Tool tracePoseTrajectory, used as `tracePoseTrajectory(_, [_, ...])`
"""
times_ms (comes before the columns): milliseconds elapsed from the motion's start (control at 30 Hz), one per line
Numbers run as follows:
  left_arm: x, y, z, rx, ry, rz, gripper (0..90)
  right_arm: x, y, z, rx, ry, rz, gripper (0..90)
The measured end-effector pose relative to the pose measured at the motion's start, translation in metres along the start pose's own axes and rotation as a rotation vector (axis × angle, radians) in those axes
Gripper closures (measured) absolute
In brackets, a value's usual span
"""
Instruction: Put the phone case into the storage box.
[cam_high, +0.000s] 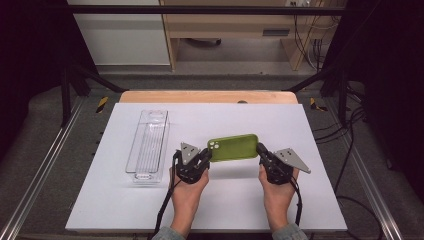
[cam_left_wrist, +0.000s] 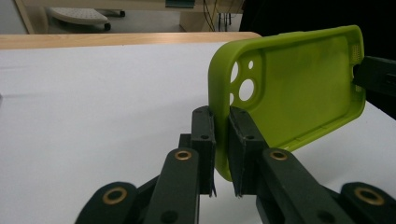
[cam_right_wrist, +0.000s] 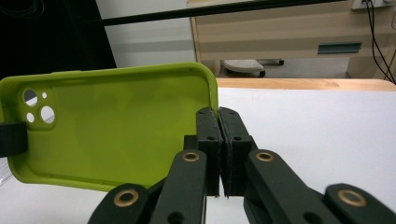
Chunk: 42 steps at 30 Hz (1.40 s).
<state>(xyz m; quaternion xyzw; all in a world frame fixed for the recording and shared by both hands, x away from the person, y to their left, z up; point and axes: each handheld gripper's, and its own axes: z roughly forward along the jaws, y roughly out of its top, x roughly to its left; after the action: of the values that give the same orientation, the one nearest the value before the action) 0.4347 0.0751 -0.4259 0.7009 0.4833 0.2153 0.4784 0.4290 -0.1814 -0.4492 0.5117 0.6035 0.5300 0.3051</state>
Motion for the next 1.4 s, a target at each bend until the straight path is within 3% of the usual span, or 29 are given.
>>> tracePoseTrajectory(267, [0.005, 0.002, 0.001, 0.005, 0.016, -0.011, 83.5, 0.001, -0.002, 0.003, 0.013, 0.012, 0.004, 88.2])
tracePoseTrajectory(1100, [0.013, 0.013, 0.009, 0.007, 0.086, 0.035, 87.0, 0.003, -0.004, 0.007, 0.034, 0.061, 0.025, 86.1])
tracePoseTrajectory(1400, [0.018, 0.015, 0.011, 0.009, 0.119, 0.051, 87.6, 0.009, -0.004, 0.007, 0.030, 0.085, -0.002, 81.8])
